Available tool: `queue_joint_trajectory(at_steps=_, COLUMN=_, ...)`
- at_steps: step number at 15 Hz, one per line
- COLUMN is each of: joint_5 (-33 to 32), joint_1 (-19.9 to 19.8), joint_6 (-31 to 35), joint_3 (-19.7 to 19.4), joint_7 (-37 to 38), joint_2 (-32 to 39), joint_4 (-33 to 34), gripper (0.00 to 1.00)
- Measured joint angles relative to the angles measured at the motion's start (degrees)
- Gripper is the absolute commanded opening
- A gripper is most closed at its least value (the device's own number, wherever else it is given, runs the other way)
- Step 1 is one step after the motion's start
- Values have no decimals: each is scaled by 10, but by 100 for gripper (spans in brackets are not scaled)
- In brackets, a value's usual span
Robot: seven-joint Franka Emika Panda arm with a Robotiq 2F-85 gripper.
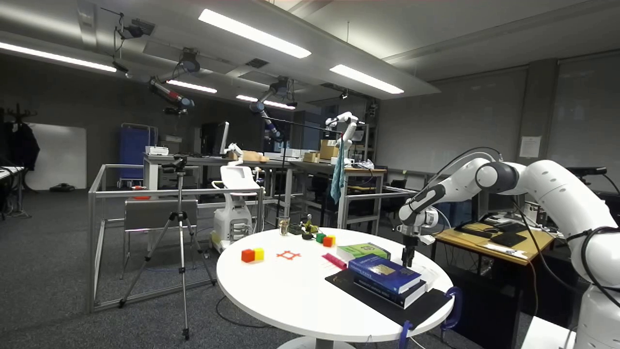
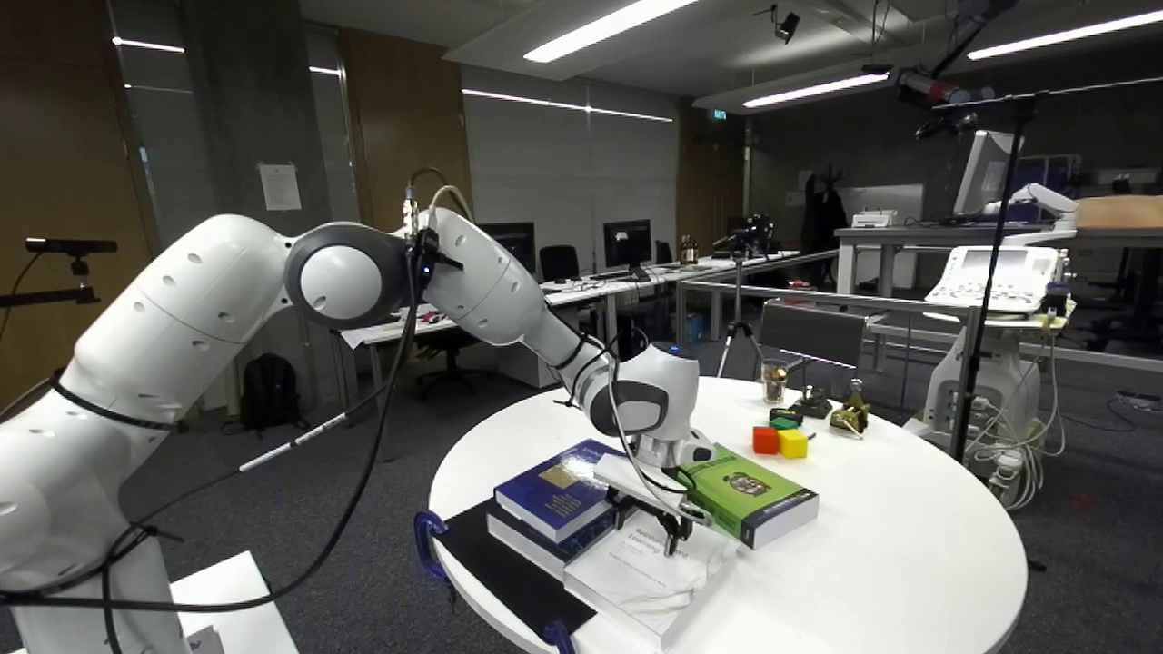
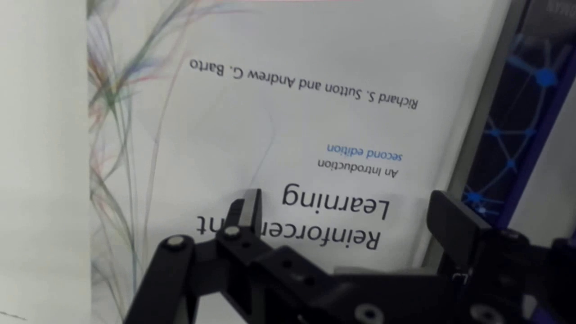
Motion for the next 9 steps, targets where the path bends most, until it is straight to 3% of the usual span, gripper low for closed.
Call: queue_joint_trajectory(at_steps=9, joint_5=1, joint_1=-24, joint_6=-14, joint_3=-6, joint_7=-1, joint_2=4, joint_4=5, gripper=100)
